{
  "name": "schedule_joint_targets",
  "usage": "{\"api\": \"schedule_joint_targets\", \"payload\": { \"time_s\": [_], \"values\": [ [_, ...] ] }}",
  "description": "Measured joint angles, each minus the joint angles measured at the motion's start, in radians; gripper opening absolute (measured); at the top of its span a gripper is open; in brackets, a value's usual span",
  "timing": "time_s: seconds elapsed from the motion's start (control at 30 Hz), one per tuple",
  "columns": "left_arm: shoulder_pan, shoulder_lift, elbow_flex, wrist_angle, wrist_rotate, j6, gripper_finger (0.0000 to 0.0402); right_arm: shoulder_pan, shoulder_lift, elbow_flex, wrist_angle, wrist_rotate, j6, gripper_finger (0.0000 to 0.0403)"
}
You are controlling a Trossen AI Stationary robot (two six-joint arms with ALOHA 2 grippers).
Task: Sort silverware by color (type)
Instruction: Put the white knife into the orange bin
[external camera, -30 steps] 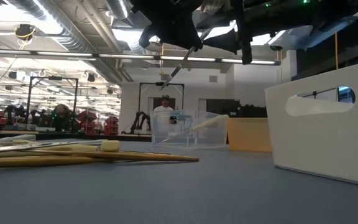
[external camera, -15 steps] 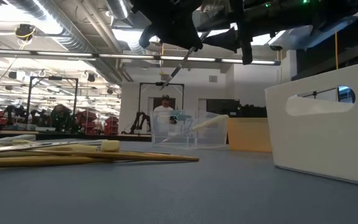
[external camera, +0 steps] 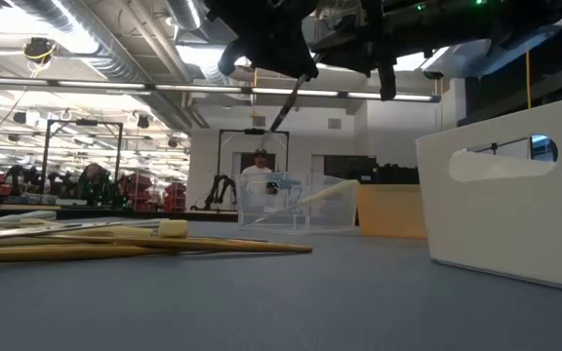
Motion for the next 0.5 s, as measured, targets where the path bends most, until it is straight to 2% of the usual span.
{"api": "schedule_joint_targets", "payload": {
  "time_s": [0.5],
  "values": [
    [0.000,0.001,0.000,0.000,0.006,0.000,0.0035,0.000,0.000,0.000,0.000,0.000,-0.004,0.0017]
  ]
}}
